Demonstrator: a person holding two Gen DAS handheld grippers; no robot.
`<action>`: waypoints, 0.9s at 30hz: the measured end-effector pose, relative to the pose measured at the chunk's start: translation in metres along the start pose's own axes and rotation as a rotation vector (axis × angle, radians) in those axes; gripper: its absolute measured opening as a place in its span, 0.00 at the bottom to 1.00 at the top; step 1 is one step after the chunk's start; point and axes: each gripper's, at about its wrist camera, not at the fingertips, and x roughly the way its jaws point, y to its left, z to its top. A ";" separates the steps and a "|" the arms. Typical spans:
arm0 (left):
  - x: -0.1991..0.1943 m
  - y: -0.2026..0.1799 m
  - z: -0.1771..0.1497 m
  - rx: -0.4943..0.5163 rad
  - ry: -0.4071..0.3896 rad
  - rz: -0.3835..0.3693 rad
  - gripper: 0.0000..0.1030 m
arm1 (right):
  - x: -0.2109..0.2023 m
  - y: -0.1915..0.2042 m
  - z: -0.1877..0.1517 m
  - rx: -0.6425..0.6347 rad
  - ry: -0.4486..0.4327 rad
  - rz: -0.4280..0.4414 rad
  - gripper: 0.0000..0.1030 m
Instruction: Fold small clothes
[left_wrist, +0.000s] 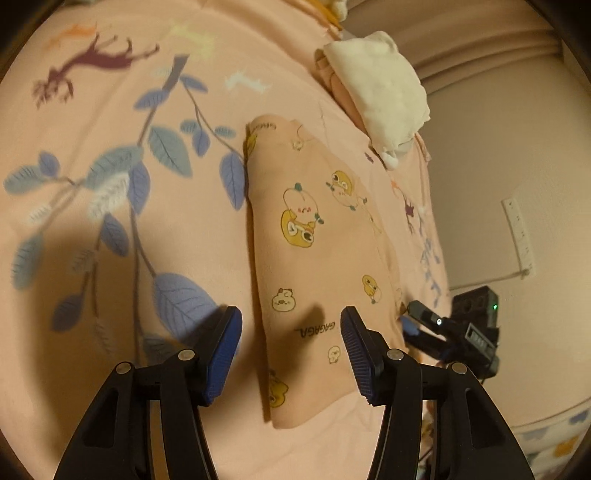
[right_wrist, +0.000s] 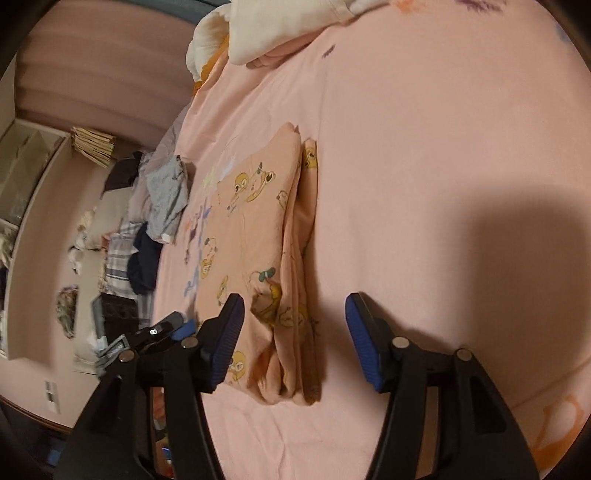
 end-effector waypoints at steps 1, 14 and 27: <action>0.005 0.001 0.001 -0.011 0.007 -0.013 0.52 | 0.001 0.000 0.000 0.004 0.008 0.010 0.56; 0.039 0.001 0.030 -0.063 0.028 -0.119 0.52 | 0.043 0.009 0.033 -0.001 0.069 0.068 0.48; 0.054 -0.006 0.046 -0.036 0.028 -0.094 0.52 | 0.060 0.013 0.048 -0.021 0.065 0.062 0.36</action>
